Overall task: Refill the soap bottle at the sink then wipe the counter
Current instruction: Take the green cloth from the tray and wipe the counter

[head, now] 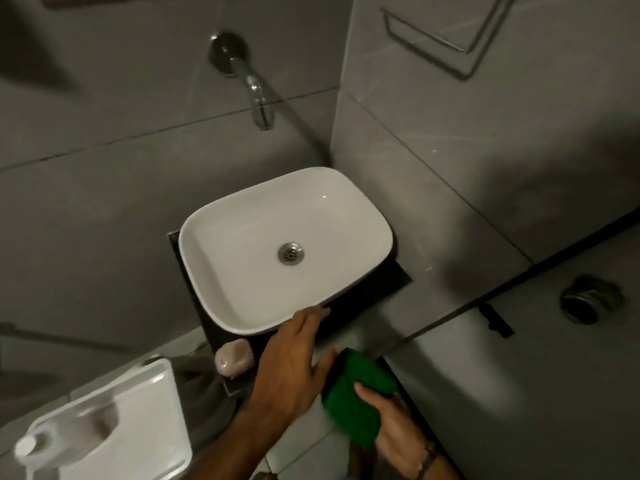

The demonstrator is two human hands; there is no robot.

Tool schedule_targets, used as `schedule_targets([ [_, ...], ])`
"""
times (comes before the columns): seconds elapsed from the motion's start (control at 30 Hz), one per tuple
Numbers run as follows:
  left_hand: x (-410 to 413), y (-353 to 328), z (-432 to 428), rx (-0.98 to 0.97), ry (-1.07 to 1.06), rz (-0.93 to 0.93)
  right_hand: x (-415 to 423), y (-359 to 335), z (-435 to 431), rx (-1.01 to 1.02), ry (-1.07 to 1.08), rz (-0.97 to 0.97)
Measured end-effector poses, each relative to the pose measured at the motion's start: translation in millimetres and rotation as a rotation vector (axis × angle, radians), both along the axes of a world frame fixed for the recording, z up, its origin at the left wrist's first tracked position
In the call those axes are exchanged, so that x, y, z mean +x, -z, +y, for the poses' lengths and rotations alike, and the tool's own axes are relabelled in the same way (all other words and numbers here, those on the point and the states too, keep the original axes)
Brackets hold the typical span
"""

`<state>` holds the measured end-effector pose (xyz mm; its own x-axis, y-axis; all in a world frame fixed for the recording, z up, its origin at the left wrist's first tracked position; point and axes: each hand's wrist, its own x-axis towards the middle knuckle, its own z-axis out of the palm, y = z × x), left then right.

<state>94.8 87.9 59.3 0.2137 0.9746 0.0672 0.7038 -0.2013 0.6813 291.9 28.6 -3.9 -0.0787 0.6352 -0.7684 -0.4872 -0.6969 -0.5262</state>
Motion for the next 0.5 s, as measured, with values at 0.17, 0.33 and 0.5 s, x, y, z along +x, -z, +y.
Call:
schedule_targets([
  [0.17, 44, 24, 104, 0.130, 0.345, 0.435, 54, 4, 56, 0.140, 0.215, -0.225],
  [0.33, 48, 55, 159, 0.284, 0.614, 0.680, 90, 22, 136, 0.396, 0.200, -0.704],
  [0.5, 49, 77, 167, 0.358, 0.626, 0.721, 83, 57, 189, 0.496, -0.176, -1.310],
])
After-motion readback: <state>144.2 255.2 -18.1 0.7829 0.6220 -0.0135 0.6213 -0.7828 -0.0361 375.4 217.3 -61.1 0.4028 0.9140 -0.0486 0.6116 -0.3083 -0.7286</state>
